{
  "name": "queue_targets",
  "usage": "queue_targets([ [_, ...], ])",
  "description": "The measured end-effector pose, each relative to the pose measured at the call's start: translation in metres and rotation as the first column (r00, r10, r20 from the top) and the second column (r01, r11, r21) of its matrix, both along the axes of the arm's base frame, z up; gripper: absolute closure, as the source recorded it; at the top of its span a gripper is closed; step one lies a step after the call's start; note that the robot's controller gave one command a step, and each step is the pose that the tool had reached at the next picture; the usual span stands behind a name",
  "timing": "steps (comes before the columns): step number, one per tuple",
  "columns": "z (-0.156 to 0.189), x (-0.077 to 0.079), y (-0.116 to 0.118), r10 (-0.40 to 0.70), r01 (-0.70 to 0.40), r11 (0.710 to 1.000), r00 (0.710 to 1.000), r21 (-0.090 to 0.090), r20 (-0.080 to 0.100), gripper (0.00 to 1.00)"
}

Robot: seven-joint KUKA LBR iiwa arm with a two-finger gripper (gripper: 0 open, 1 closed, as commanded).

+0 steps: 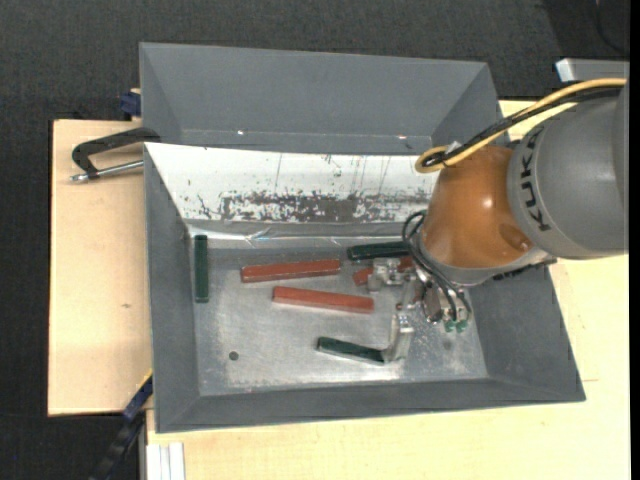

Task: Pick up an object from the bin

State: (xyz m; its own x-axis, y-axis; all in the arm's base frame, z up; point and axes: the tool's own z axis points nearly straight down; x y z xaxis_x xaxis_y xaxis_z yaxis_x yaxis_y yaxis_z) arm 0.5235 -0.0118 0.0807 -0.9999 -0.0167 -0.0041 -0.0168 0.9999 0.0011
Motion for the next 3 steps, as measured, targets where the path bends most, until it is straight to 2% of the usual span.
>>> queue_targets([
  [1, -0.005, 0.029, 0.0, 0.022, -0.022, 1.0, 1.0, 0.003, -0.006, 0.0],
  [2, -0.01, 0.031, 0.041, -0.275, 0.275, 0.961, 0.961, 0.0, -0.004, 1.0],
  [3, -0.01, 0.031, 0.041, -0.275, 0.275, 0.961, 0.961, 0.0, -0.004, 1.0],
])
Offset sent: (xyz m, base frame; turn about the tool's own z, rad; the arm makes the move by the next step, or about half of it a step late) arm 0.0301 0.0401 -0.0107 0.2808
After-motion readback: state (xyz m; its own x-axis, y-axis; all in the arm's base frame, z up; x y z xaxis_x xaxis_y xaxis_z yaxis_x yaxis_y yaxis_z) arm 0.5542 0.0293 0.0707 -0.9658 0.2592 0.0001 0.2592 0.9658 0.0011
